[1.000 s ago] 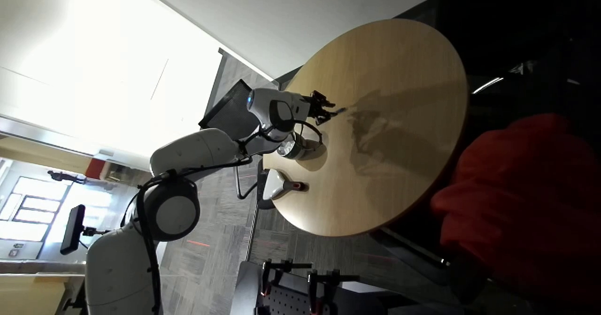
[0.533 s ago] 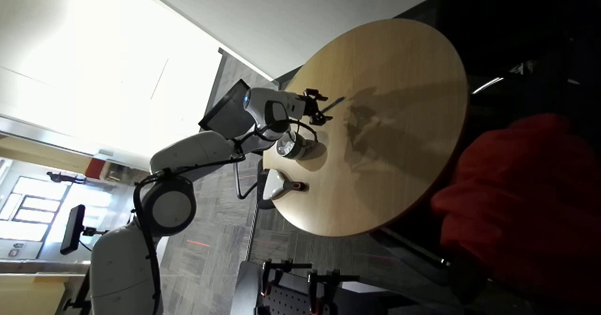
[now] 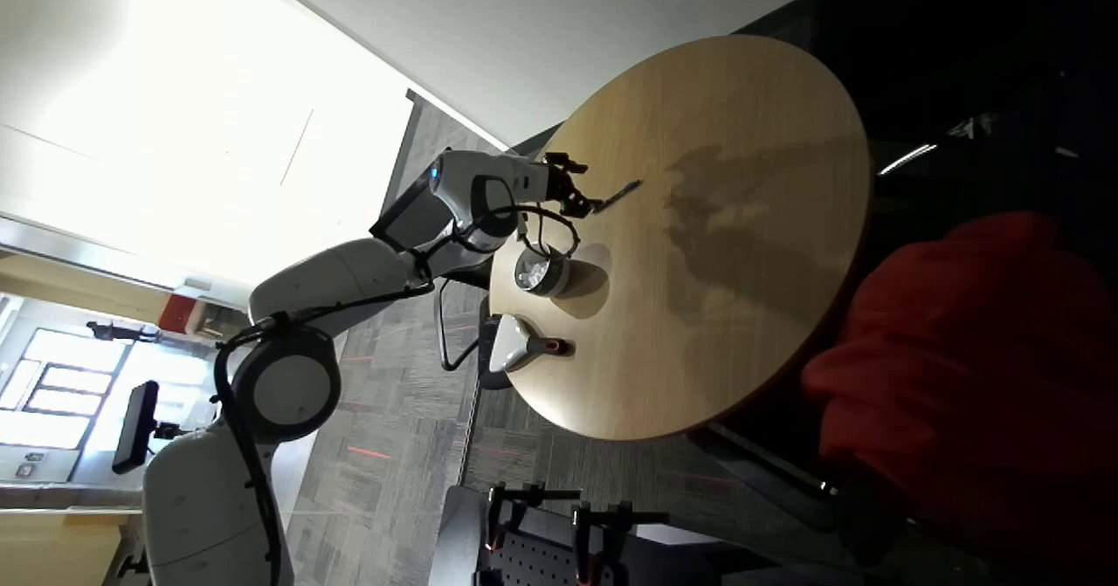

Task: Use the pen to stir the contents in the cup

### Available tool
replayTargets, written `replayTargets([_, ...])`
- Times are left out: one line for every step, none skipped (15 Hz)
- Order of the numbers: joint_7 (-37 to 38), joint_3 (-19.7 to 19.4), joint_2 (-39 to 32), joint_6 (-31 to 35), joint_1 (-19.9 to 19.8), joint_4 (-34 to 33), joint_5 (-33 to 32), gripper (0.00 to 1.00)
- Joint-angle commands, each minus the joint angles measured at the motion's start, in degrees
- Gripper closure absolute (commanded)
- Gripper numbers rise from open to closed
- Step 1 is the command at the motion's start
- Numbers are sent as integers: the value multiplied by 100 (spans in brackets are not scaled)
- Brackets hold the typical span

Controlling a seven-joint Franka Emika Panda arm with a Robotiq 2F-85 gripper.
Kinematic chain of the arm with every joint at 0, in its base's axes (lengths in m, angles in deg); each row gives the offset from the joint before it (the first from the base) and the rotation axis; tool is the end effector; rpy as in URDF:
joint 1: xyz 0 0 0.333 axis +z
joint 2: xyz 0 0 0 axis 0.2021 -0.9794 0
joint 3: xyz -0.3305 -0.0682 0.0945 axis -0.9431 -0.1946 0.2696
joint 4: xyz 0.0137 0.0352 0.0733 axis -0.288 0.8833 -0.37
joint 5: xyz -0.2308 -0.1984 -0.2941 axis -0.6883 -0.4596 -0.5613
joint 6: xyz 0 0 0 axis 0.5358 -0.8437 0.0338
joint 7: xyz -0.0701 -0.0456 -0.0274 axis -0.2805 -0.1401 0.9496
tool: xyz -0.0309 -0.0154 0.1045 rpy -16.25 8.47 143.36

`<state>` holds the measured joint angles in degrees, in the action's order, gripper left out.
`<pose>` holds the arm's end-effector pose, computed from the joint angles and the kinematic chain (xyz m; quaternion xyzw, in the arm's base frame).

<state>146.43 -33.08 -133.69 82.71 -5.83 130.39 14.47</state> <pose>0.8155 -0.0183 0.1374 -0.8097 0.5448 -0.2175 0.0177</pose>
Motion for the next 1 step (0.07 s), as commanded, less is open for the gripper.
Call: replayTargets([-743,-1,754,-15,91,802,166,0])
